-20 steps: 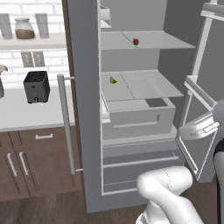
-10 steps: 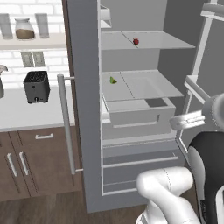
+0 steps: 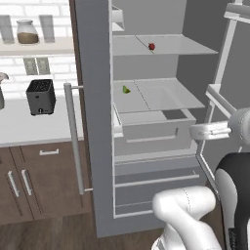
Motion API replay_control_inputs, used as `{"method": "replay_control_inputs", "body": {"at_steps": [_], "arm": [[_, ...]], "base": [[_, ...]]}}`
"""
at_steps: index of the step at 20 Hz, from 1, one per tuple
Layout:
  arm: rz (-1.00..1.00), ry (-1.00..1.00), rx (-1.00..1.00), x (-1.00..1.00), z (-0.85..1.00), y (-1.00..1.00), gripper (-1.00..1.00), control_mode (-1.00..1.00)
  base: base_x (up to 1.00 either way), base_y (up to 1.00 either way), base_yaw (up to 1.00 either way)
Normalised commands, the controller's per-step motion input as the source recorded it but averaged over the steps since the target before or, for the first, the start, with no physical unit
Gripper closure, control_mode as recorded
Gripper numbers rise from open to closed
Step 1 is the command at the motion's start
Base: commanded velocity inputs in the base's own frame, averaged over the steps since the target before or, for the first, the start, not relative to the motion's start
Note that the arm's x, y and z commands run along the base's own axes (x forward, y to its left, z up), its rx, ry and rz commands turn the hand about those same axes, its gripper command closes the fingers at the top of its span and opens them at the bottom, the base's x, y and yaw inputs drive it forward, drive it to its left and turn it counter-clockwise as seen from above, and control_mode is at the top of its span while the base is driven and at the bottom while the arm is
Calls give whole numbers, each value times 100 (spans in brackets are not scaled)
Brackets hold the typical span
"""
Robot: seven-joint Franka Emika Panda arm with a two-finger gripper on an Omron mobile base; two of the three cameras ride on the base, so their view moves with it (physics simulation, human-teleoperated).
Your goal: Take the strawberry from the fridge and place it on top of the pancake, located on the dining counter.
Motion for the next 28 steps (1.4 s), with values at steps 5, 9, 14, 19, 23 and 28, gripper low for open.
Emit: {"method": "replay_control_inputs", "body": {"at_steps": [5, 9, 14, 19, 23, 28], "arm": [[0, 0, 0, 0, 0, 0, -100, 100], [0, 0, 0, 0, 0, 0, -100, 100], [0, 0, 0, 0, 0, 0, -100, 100], [0, 0, 0, 0, 0, 0, -100, 100], [0, 0, 0, 0, 20, 0, -100, -100], [0, 0, 0, 0, 87, 0, -100, -100]], "base": [[37, 0, 0], [87, 0, 0], [98, -2, 0], [92, -11, 0], [13, 0, 0], [0, 0, 0]]}}
